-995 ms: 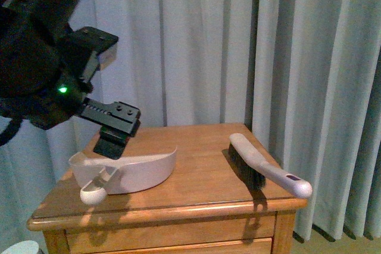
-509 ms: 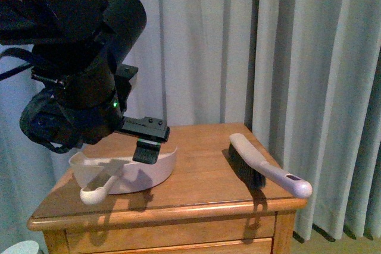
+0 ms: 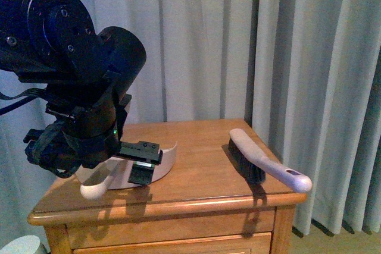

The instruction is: Clean up trash

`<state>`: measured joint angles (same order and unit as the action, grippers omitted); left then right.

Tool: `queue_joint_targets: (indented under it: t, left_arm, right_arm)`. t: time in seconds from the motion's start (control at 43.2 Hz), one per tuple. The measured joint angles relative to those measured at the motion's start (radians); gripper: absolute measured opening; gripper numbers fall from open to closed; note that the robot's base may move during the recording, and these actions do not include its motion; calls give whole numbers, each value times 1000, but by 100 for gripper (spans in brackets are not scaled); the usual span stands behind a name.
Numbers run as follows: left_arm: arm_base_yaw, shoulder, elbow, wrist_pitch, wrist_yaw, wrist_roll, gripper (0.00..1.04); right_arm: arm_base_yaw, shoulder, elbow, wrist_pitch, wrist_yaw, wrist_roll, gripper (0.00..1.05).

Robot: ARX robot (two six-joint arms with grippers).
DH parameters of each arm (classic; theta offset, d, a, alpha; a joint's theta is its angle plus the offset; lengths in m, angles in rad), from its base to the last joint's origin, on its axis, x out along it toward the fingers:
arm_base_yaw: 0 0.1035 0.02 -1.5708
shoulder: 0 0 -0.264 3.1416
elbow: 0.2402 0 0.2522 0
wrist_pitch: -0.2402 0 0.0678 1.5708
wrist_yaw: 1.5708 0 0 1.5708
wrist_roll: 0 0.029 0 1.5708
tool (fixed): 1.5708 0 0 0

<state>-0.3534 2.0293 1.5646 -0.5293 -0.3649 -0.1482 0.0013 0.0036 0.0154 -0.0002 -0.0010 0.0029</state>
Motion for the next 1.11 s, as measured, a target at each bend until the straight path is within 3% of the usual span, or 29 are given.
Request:
queue_joint_targets:
  t: [0.74,1.11]
  left_arm:
    - [10,17,-48,37,10,-3,96]
    - [11,16,-48,55,11,5,43]
  right_arm:
    - [0,0,0,0,0,0,97]
    - [0,0,0,0,0,0,97]
